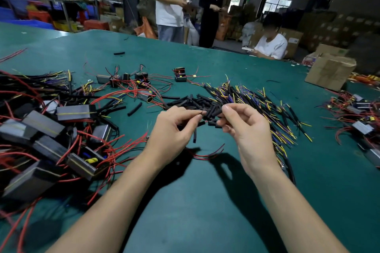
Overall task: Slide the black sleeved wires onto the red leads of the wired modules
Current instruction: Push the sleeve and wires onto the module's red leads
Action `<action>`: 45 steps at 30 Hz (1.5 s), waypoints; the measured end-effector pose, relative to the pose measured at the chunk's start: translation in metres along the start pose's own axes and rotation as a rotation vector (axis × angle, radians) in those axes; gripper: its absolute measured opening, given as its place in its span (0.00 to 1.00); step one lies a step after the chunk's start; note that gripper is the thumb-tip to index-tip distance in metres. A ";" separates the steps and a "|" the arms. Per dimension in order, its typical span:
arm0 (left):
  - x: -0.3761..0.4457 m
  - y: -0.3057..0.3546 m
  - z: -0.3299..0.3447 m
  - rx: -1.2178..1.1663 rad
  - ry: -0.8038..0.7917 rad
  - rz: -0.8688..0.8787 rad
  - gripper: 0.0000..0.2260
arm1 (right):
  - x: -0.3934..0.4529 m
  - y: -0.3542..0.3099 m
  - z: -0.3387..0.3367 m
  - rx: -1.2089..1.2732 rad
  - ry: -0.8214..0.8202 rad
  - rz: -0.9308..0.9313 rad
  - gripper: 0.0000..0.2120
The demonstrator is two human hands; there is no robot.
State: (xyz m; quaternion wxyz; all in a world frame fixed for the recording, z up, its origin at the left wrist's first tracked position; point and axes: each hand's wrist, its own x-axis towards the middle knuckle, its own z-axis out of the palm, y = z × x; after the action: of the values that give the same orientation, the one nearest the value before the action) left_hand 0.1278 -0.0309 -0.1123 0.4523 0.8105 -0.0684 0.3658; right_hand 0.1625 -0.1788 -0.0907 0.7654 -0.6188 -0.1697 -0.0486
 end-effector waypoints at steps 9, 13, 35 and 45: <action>-0.002 0.002 0.004 0.023 -0.088 0.090 0.06 | 0.004 -0.003 -0.010 0.022 0.078 0.030 0.03; -0.002 0.001 0.005 0.041 -0.065 0.104 0.06 | 0.003 -0.001 -0.008 0.074 0.087 0.113 0.04; -0.005 0.004 0.004 0.041 -0.116 0.147 0.03 | 0.003 -0.007 -0.026 -1.130 -0.280 -0.768 0.06; -0.004 0.001 0.005 -0.018 -0.125 0.106 0.02 | 0.010 0.006 -0.021 -0.994 -0.232 -0.568 0.04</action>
State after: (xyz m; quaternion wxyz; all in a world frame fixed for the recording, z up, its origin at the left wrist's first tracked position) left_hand 0.1267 -0.0364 -0.1156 0.4346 0.8228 -0.1425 0.3373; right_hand 0.1777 -0.1961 -0.0964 0.3167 -0.8352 -0.3685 -0.2576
